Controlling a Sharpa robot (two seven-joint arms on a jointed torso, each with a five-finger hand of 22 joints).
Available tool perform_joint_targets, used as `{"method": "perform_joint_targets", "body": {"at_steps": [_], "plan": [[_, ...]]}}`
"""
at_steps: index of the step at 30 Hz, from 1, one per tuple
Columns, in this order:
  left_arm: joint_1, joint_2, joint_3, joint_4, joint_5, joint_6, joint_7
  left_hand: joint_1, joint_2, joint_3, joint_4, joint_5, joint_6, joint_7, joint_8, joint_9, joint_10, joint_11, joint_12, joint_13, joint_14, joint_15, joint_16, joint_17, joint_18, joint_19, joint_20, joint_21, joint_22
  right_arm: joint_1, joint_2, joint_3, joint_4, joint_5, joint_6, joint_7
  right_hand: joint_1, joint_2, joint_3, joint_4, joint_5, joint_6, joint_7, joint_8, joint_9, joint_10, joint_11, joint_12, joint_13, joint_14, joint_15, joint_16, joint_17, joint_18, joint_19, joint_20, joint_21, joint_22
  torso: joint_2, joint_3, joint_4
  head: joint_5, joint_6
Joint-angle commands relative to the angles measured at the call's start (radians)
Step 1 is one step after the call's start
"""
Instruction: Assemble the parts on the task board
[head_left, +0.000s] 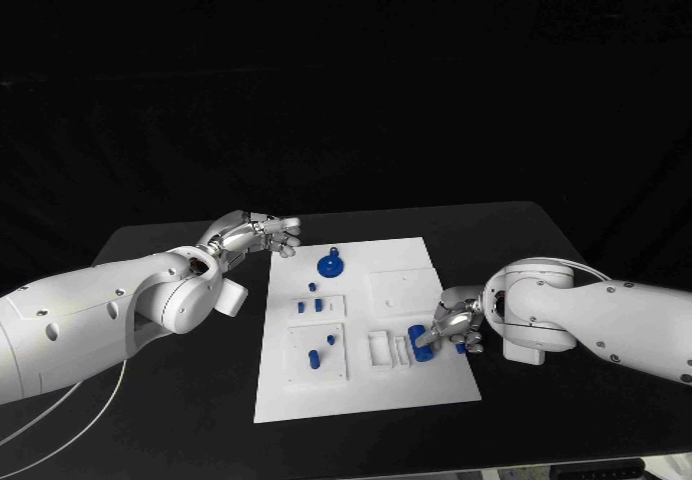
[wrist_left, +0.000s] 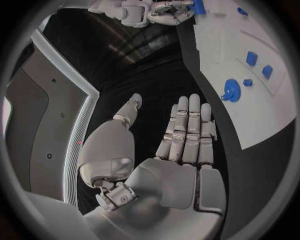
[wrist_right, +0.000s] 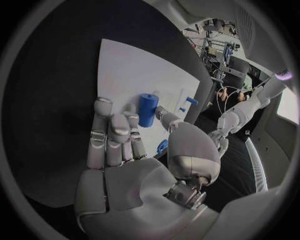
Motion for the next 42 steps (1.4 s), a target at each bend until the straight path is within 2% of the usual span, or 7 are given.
{"method": "perform_joint_targets", "body": {"at_steps": [1,11,27,34,37,42], "plan": [[0.001,0.0,0.001,0.001,0.006,0.013,0.004,0.0,0.007,-0.001,0.003,-0.002,-0.007,-0.003,-0.003,-0.001,0.006,0.003,-0.002,-0.002,0.005,0.001,-0.006,0.001,0.016,-0.001,-0.005,-0.007,0.002,-0.012,0.012,-0.002,-0.003,-0.009,-0.012,0.011,-0.001,-0.013,0.0,0.004,-0.006,0.002,0.005,-0.009,-0.005,-0.001,0.004,0.003,0.001,-0.008,0.0,0.001,0.002,0.015,-0.006,-0.001,0.006,0.022,0.001,0.0001,-0.0004,0.002,-0.001],[0.001,0.001,0.001,-0.001,0.006,0.016,0.003,0.0,0.009,-0.001,0.002,-0.002,-0.007,-0.002,-0.003,-0.001,0.006,0.003,-0.002,-0.002,0.005,0.001,-0.006,0.002,0.016,-0.001,-0.005,-0.007,0.002,-0.04,0.042,-0.002,-0.019,-0.021,-0.033,0.026,-0.006,-0.023,-0.001,0.011,-0.014,0.002,0.006,-0.013,-0.008,-0.001,0.005,0.001,0.004,-0.008,0.0,-0.001,0.003,0.015,-0.008,-0.002,0.009,0.021,0.001,0.0003,-0.0006,0.009,0.003],[0.001,-0.001,0.0,-0.003,0.006,0.021,-0.002,0.002,0.012,-0.001,0.0,-0.002,-0.009,-0.002,-0.004,-0.002,0.006,0.003,-0.002,-0.002,0.006,0.001,-0.008,0.004,0.016,0.0,-0.005,-0.008,0.003,-0.05,0.061,-0.002,-0.034,-0.04,-0.027,0.033,-0.001,-0.019,0.003,0.013,-0.014,0.005,0.006,-0.015,-0.01,-0.001,0.005,0.0,0.006,-0.007,0.0,-0.003,0.005,0.015,-0.01,-0.003,0.011,0.021,0.002,0.0003,-0.0015,0.013,0.001],[0.001,-0.002,0.0,-0.006,0.005,0.021,-0.004,0.004,0.016,0.0,-0.002,-0.001,-0.01,-0.002,-0.004,-0.002,0.006,0.003,-0.003,-0.002,0.006,0.001,-0.01,0.005,0.016,0.0,-0.005,-0.008,0.004,-0.05,0.049,-0.002,-0.024,-0.045,-0.039,0.037,0.011,-0.007,0.009,0.008,-0.011,0.028,0.0,-0.006,-0.006,0.002,0.0,-0.002,0.009,-0.006,-0.004,-0.004,0.007,0.015,-0.011,-0.001,0.016,0.021,0.002,0.0004,-0.0023,0.016,0.0],[0.001,-0.001,0.0,-0.01,0.005,0.027,-0.008,0.005,0.017,0.0,-0.003,-0.001,-0.01,-0.001,-0.004,-0.002,0.006,0.003,-0.003,-0.003,0.006,0.001,-0.011,0.006,0.016,0.0,-0.005,-0.008,0.005,-0.05,0.041,-0.002,-0.009,0.001,-0.048,0.037,0.011,-0.006,0.009,0.009,-0.009,0.031,0.0,-0.005,-0.005,0.002,-0.001,-0.003,0.009,-0.006,-0.005,-0.005,0.007,0.015,-0.011,0.0,0.017,0.021,0.002,0.0008,-0.0026,0.018,0.001],[0.001,-0.001,0.0,-0.013,0.005,0.029,-0.011,0.005,0.019,0.0,-0.004,-0.001,-0.01,-0.001,-0.004,-0.003,0.006,0.003,-0.003,-0.003,0.006,0.001,-0.011,0.007,0.016,0.0,-0.005,-0.009,0.005,-0.047,0.033,-0.001,0.02,0.036,-0.092,0.044,0.006,-0.003,0.006,0.013,-0.009,0.037,-0.003,-0.003,-0.004,0.005,-0.003,-0.004,0.01,-0.006,-0.007,-0.005,0.009,0.015,-0.012,0.001,0.019,0.021,0.002,0.0016,-0.003,0.021,0.004]]}}
